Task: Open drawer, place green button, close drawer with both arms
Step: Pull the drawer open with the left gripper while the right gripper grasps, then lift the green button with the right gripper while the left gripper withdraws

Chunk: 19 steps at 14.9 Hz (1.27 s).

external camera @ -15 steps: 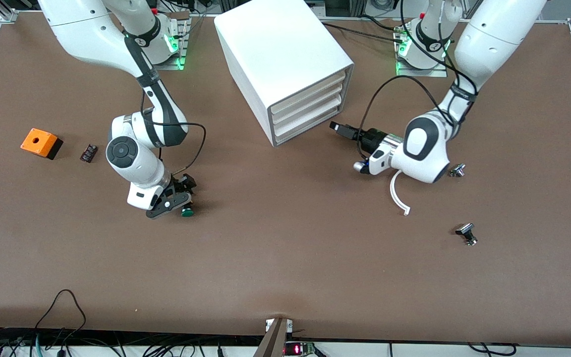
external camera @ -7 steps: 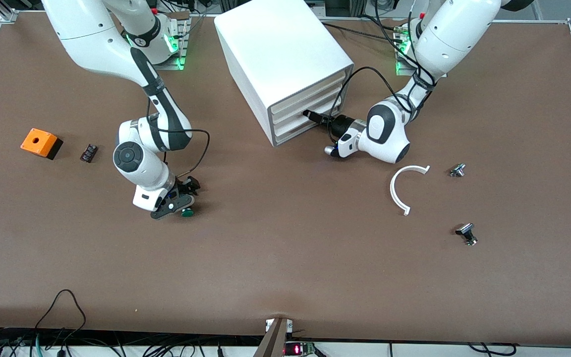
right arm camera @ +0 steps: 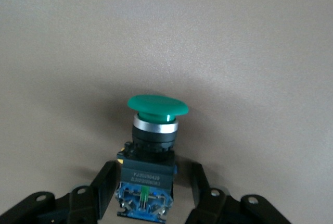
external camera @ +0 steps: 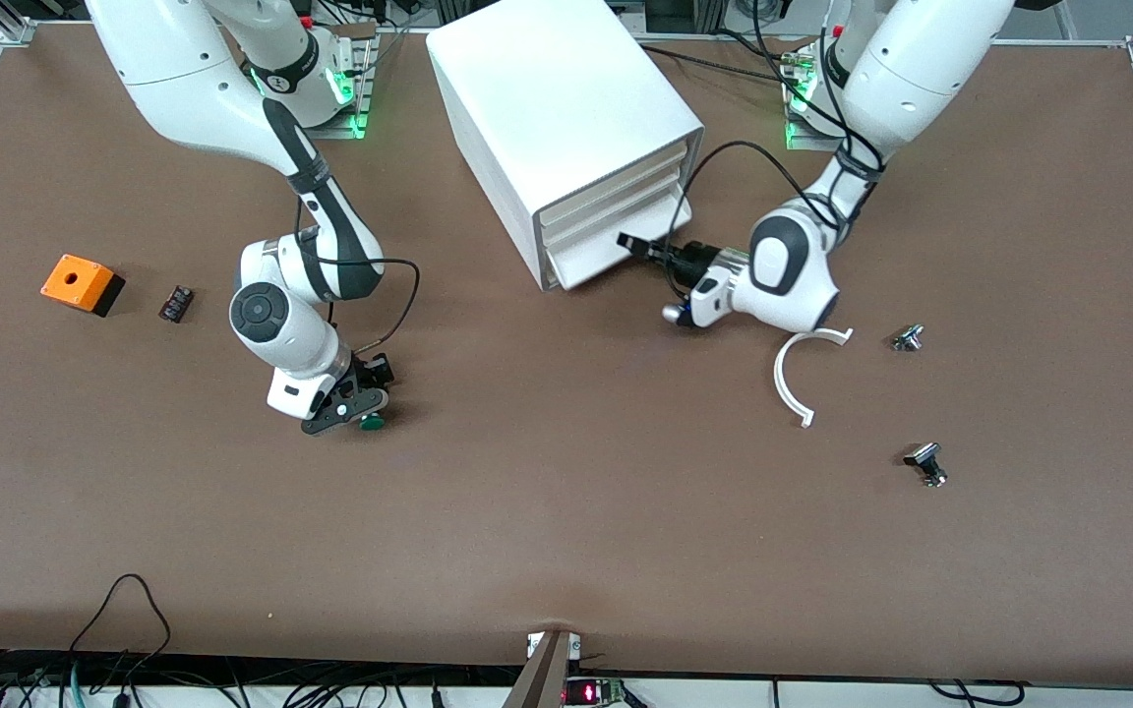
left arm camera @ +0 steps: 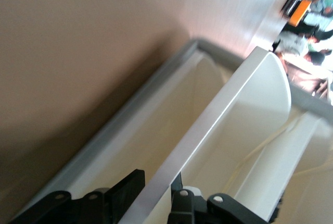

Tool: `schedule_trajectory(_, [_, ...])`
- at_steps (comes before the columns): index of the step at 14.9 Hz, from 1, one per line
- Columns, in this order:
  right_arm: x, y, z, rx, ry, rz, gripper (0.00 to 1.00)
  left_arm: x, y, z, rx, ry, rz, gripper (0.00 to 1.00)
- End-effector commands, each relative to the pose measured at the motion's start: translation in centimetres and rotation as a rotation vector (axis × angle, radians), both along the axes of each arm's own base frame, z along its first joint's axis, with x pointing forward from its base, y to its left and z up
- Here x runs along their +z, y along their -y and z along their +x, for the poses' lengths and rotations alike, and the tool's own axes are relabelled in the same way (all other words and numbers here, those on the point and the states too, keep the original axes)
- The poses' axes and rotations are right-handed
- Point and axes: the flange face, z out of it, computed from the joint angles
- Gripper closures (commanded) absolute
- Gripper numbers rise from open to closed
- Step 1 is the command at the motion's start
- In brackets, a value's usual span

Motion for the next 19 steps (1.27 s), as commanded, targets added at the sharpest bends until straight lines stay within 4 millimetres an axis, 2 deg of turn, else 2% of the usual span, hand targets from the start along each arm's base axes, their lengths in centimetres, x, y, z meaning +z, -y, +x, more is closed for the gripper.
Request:
schedule_trajectory(1, [0.0,-0.4,0.0,-0.006,0.011,0.016,0.52,-0.5,-6.1,4.8,0.051,0.103,0.115,1.0])
schedule_trajectory(3, [0.5,-0.5,0.3,-0.013,0.019,0.02,0.64,0.6,-7.1,6.8,0.071,0.141,0.118,1.0])
schedule_trajectory(5, [1.1,-0.6,0.7,-0.013,0.032,0.024,0.72,1.2,-6.9,7.4,0.075,0.155,0.112,1.0])
schedule_trajectory(6, [1.5,-0.7,1.1,-0.012,0.042,0.027,0.72,1.6,-6.7,7.5,0.072,0.16,0.107,0.59])
schedule_trajectory(7, [2.5,-1.0,1.8,-0.005,0.062,0.033,0.73,1.8,-6.5,7.4,0.062,0.169,0.097,0.04])
schedule_trajectory(8, [3.2,-1.1,2.2,-0.003,0.072,0.036,0.73,2.3,-6.3,7.5,0.06,0.182,0.094,0.0])
schedule_trajectory(10, [5.1,-1.6,3.0,0.01,0.094,0.043,0.73,3.5,-6.2,8.2,0.074,0.204,0.085,0.0])
schedule_trajectory(12, [7.6,-3.8,4.0,0.046,0.089,0.059,0.73,6.0,-7.0,9.2,0.085,0.252,0.084,0.0])
schedule_trajectory(15, [10.7,-8.1,4.2,0.111,0.031,0.086,0.73,11.7,-13.6,12.9,0.239,0.42,0.166,0.0])
schedule_trajectory(17, [12.9,-11.7,4.0,0.194,0.03,0.122,0.73,13.9,-15.6,13.4,0.284,0.462,0.181,0.0])
schedule_trajectory(19, [15.3,-16.0,2.9,0.295,0.062,0.171,0.73,17.1,-17.5,14.0,0.329,0.526,0.198,0.0])
